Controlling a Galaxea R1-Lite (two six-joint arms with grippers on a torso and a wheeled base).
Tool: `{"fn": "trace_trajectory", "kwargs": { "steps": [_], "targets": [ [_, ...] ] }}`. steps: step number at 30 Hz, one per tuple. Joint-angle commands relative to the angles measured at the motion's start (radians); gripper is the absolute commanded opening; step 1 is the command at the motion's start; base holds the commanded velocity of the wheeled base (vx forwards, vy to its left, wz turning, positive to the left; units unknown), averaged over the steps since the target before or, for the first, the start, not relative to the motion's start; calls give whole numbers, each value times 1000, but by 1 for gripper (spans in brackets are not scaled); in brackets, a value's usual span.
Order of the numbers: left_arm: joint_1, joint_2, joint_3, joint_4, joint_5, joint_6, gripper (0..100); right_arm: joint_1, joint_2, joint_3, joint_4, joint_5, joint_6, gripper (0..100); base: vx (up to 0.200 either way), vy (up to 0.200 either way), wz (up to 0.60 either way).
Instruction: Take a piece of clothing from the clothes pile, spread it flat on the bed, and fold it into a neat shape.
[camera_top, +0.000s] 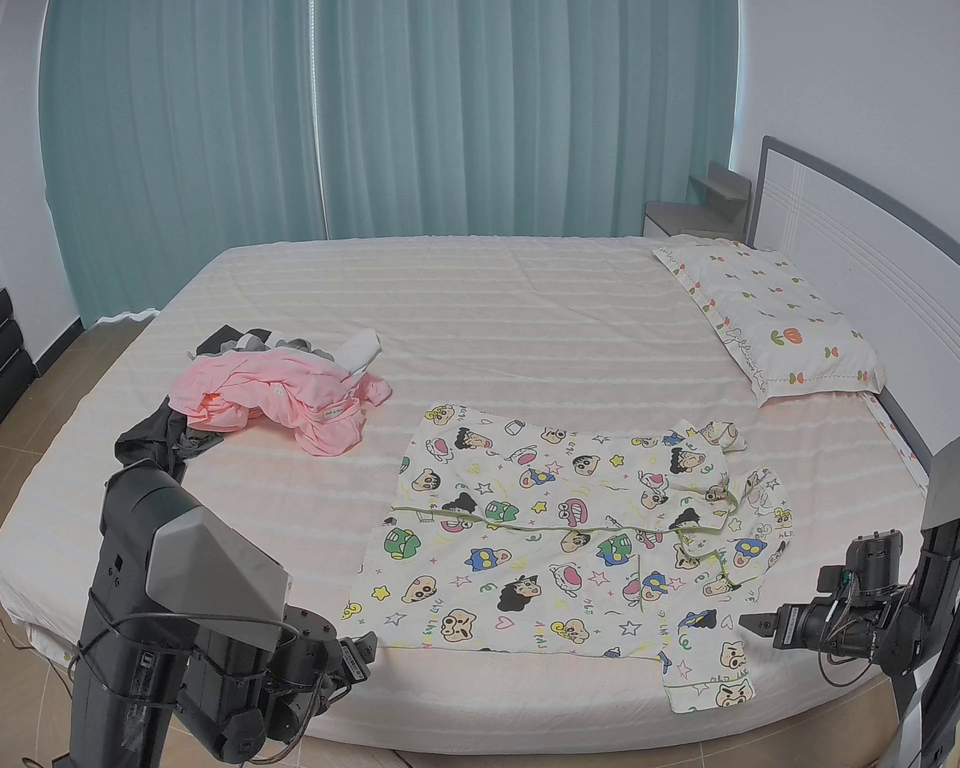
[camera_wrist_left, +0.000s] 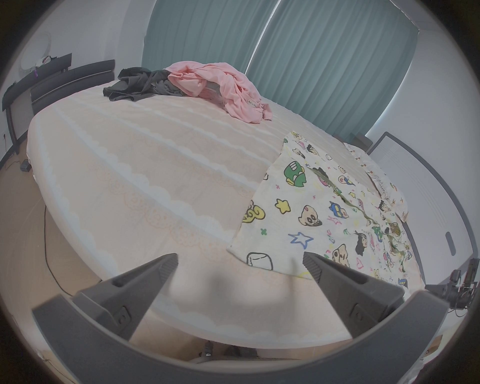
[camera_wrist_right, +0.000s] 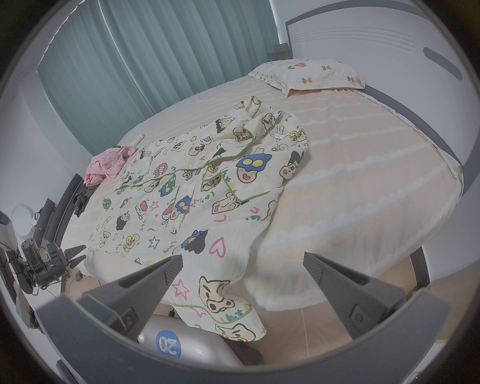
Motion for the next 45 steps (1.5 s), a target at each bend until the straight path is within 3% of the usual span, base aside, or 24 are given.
{"fn": "trace_trajectory", "kwargs": {
  "steps": [1, 8, 12, 21, 30, 45],
  "targets": [
    [2, -106, 36, -17, -13, -2, 100, -2, -19, 17, -2, -4, 0, 100, 0, 0, 0],
    [34, -287, 48, -17, -145, -153, 100, 1, -41, 17, 1, -4, 2, 100, 86, 0, 0],
    [65, -295, 55, -17, -210, -168, 100, 2, -47, 17, -2, -5, 2, 100, 200, 0, 0],
    [57, -285, 48, -17, -202, -162, 100, 2, -57, 17, 1, -5, 2, 100, 200, 0, 0],
    [51, -276, 53, -17, -205, -162, 100, 4, -57, 17, 0, -5, 2, 100, 0, 0, 0],
    [42, -270, 56, -17, -203, -162, 100, 4, -54, 17, 0, -4, 2, 100, 0, -200, 0]
  ]
}}
